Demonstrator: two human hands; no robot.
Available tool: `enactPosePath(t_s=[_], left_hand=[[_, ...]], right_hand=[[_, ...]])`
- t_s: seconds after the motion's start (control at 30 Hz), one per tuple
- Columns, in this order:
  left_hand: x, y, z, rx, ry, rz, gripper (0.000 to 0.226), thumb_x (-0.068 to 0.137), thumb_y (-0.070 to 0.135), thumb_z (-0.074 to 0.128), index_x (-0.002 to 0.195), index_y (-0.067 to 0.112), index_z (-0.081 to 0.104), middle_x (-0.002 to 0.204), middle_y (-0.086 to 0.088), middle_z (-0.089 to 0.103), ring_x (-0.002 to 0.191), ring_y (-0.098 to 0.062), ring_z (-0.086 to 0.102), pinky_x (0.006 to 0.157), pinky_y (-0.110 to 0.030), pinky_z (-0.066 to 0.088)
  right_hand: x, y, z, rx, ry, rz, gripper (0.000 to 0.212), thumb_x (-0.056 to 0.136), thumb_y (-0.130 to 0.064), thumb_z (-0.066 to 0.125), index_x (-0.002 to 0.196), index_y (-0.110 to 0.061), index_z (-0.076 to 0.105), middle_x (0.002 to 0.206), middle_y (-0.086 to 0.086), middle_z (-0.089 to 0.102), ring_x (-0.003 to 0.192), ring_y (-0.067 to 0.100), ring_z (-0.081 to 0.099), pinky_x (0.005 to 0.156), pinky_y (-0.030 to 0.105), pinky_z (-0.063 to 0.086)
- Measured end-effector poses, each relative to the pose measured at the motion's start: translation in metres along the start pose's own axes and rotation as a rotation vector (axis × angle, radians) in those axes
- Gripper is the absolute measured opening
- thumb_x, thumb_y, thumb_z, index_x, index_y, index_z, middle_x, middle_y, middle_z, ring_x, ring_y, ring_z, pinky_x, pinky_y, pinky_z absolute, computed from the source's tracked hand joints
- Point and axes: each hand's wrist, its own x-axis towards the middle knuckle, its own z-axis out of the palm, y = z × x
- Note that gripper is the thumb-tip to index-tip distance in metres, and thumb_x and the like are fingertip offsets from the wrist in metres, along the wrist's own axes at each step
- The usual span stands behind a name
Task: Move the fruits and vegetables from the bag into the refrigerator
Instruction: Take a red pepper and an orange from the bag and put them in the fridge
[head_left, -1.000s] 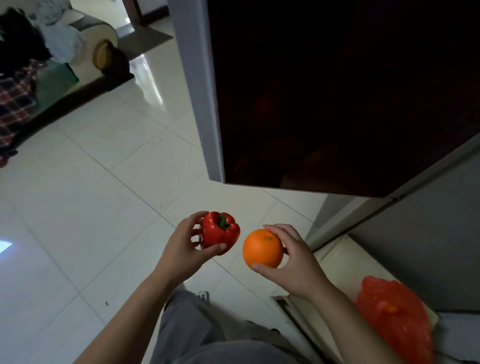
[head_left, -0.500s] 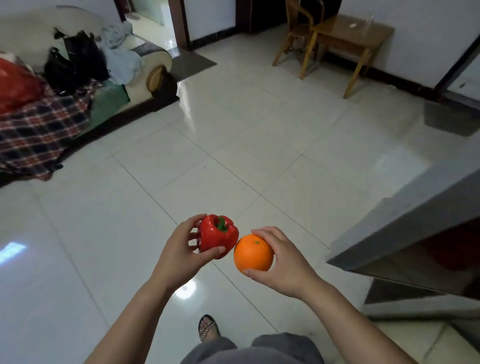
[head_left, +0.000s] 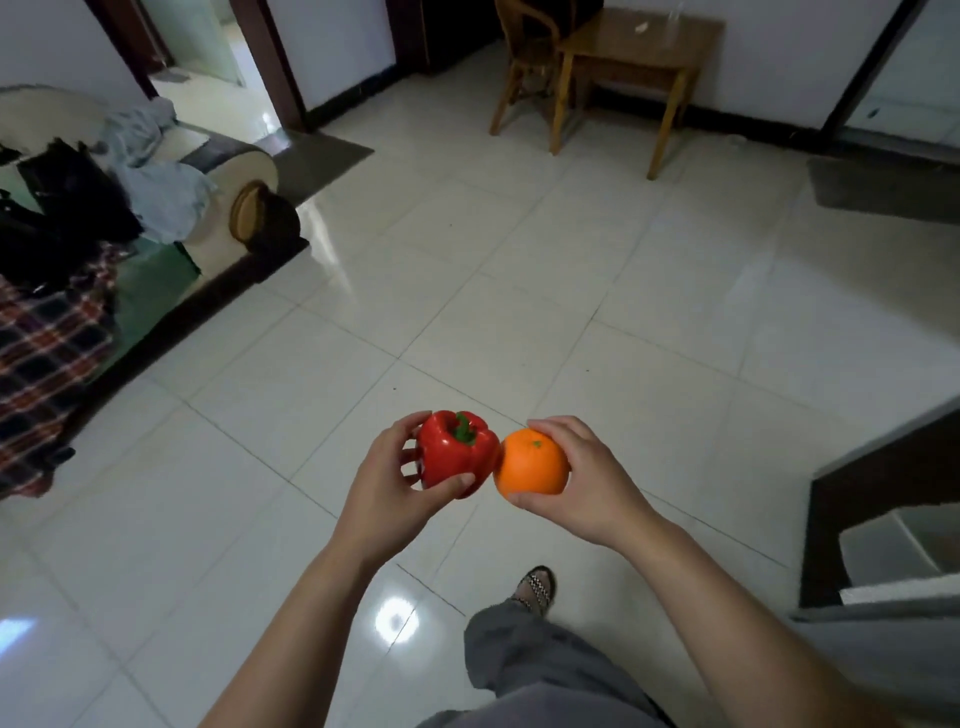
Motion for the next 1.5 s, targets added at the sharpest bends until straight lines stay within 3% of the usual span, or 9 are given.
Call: enactPosePath(t_s=[0.37,0.73,0.87,0.97,1.07,1.13,1.23,1.4,1.5], left_hand=[[0.21,0.093,0.077,-0.025,-0.233,0.131,0.064,0.071,0.023,0.079,0.126,0.03,0.047,0.122,0.009,0.051,0.102,-0.006,0.058,0.064,-0.01,0.051],[0.345,0.202,0.282,-0.031,-0.818,0.35,0.064,0.071,0.018,0.08,0.126,0.025,0.047,0.123,0.008,0.05,0.1,-0.001,0.056,0.067,-0.008,0.049],[0.391,0.259,0.35,-0.061,-0.98,0.419,0.06,0.072,0.016,0.079,0.122,0.027,0.049,0.114,0.021,0.05,0.097,-0.001,0.055,0.062,-0.006,0.047],[0.415,0.307,0.399,-0.061,-1.103,0.509,0.06,0.071,0.017,0.079,0.122,0.029,0.049,0.115,0.021,0.05,0.098,-0.001,0.055,0.064,-0.009,0.049],[0.423,0.349,0.457,-0.021,-1.22,0.607,0.059,0.071,0.022,0.08,0.12,0.032,0.049,0.112,0.023,0.05,0.097,0.0,0.056,0.062,-0.006,0.048],[0.412,0.375,0.498,0.015,-1.303,0.679,0.06,0.071,0.024,0.079,0.12,0.033,0.046,0.111,0.02,0.05,0.097,-0.003,0.056,0.059,-0.006,0.047],[0.378,0.411,0.558,0.005,-1.433,0.75,0.06,0.073,0.023,0.077,0.119,0.036,0.041,0.112,0.019,0.046,0.1,-0.003,0.05,0.058,-0.006,0.045],[0.315,0.466,0.643,-0.116,-1.599,0.818,0.063,0.068,0.021,0.08,0.116,0.037,0.043,0.108,0.026,0.047,0.094,0.007,0.053,0.066,-0.005,0.048],[0.291,0.501,0.69,-0.098,-1.64,0.865,0.071,0.059,0.039,0.078,0.12,0.037,0.042,0.116,0.017,0.049,0.104,-0.005,0.053,0.081,-0.02,0.053]], right_hand=[[0.129,0.051,-0.121,0.117,0.309,0.165,0.073,0.066,-0.032,0.081,0.129,-0.028,0.045,0.13,-0.014,0.04,0.11,0.003,0.046,0.09,0.018,0.038],[0.126,0.166,-0.24,0.132,0.804,0.567,0.076,0.059,-0.042,0.079,0.127,-0.027,0.047,0.127,-0.008,0.045,0.111,0.01,0.049,0.09,0.023,0.041],[0.139,0.189,-0.291,0.198,0.97,0.663,0.073,0.068,-0.03,0.081,0.13,-0.026,0.043,0.121,-0.011,0.041,0.107,0.007,0.045,0.086,0.025,0.039],[0.144,0.201,-0.339,0.223,1.118,0.696,0.063,0.07,-0.024,0.08,0.122,-0.024,0.046,0.109,-0.013,0.044,0.101,0.007,0.047,0.085,0.024,0.042],[0.133,0.217,-0.379,0.215,1.247,0.759,0.067,0.067,-0.028,0.083,0.123,-0.025,0.046,0.115,-0.009,0.047,0.103,0.008,0.049,0.087,0.026,0.046],[0.111,0.226,-0.397,0.169,1.329,0.854,0.073,0.066,-0.034,0.082,0.128,-0.028,0.044,0.122,-0.01,0.042,0.103,0.004,0.046,0.082,0.018,0.041],[0.067,0.236,-0.42,0.093,1.457,0.946,0.073,0.066,-0.037,0.081,0.128,-0.031,0.044,0.124,-0.013,0.04,0.106,0.003,0.044,0.084,0.018,0.037],[-0.001,0.269,-0.462,0.092,1.713,1.016,0.078,0.063,-0.04,0.081,0.13,-0.035,0.041,0.123,-0.015,0.042,0.111,0.012,0.047,0.091,0.034,0.046],[-0.032,0.29,-0.499,0.076,1.797,1.02,0.078,0.066,-0.036,0.081,0.13,-0.036,0.037,0.124,-0.017,0.041,0.111,0.01,0.046,0.087,0.029,0.046]])
